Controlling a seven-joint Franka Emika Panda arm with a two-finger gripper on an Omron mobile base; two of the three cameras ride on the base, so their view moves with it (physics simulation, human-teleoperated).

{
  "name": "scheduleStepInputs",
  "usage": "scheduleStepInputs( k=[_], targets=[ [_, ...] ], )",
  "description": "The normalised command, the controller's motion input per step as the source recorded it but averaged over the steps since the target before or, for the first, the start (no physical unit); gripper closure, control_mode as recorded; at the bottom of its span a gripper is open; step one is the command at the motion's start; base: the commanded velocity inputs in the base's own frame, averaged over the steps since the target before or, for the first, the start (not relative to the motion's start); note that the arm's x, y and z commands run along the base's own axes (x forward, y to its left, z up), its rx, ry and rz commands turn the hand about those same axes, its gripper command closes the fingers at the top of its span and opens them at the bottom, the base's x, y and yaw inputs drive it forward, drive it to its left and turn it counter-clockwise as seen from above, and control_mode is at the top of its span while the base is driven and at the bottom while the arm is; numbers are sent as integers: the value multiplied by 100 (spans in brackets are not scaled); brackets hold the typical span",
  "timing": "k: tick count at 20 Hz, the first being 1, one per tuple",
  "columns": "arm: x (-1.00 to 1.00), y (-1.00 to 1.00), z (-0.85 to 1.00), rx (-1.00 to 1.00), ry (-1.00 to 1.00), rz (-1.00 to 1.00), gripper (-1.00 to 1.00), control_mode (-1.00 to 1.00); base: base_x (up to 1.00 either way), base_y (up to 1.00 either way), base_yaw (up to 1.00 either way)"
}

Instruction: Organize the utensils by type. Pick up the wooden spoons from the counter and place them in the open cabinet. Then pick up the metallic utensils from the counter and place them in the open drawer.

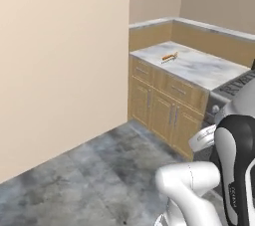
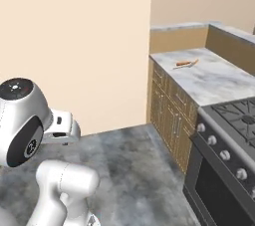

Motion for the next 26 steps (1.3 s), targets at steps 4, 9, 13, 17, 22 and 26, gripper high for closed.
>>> scheduleStepInputs(
  k=[4,9,13,17,22,26],
  targets=[
    [0,0,0,0,0,0,-100,100,93,38,-30],
    [0,0,0,0,0,0,-100,100,85,35,-31],
    [0,0,0,0,0,0,-100,100,79,30,-33],
    [0,0,0,0,0,0,-100,100,74,22,-35],
    [0,0,0,0,0,0,-100,100,75,20,-37],
    [0,0,0,0,0,0,-100,100,79,17,-38]
  ],
)
